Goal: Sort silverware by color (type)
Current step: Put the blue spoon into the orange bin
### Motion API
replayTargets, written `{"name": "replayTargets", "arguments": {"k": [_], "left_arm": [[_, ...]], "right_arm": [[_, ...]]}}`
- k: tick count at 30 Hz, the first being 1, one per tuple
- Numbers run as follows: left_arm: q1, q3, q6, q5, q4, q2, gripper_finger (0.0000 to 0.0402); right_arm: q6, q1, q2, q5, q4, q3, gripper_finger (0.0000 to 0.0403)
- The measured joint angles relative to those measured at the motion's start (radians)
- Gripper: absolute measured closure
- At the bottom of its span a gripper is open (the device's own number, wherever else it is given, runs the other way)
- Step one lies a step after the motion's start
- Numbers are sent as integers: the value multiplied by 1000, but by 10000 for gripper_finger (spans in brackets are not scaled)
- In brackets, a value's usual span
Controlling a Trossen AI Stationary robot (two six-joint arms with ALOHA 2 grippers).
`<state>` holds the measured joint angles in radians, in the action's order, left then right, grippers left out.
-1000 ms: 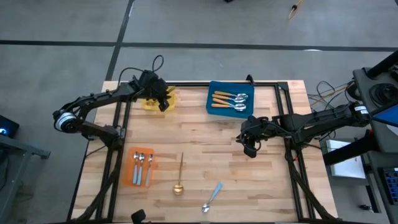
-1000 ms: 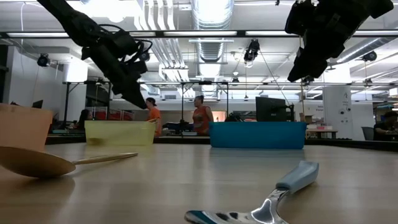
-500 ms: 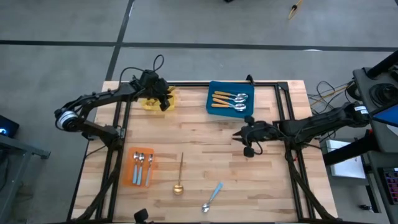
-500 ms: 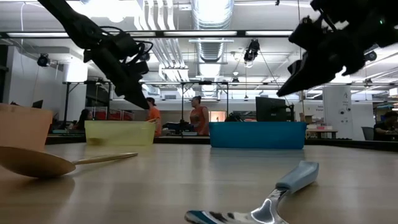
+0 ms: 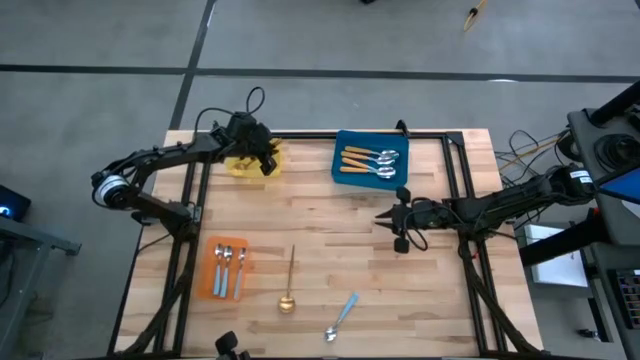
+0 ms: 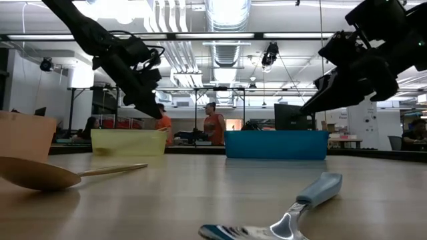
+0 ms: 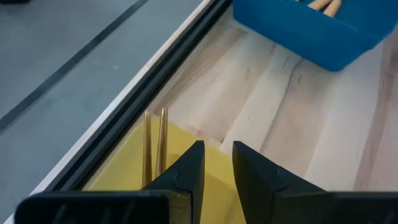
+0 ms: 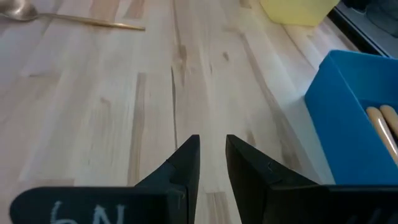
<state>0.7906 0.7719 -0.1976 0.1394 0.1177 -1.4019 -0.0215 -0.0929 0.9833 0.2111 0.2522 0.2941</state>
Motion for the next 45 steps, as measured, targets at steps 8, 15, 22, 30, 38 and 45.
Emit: {"name": "replayTargets", "arguments": {"k": [8, 15, 22, 30, 38, 45], "left_arm": [[0, 0, 5, 0, -98, -41, 339], [1, 0, 7, -27, -129, -75, 339], [-19, 0, 87, -26, -131, -46, 346], [-174, 0, 179, -28, -137, 45, 391], [-455, 0, 235, -229, -140, 70, 400], [-679, 0, 243, -327, -124, 94, 401]], "right_arm": [[-3, 0, 0, 1, 1, -17, 335], [8, 0, 0, 0, 15, -15, 335], [-1, 0, 0, 0, 36, -15, 335], [85, -1, 2, -64, 105, 46, 335], [117, -79, 64, -114, 36, 201, 335], [152, -158, 186, -114, -216, 422, 335]]}}
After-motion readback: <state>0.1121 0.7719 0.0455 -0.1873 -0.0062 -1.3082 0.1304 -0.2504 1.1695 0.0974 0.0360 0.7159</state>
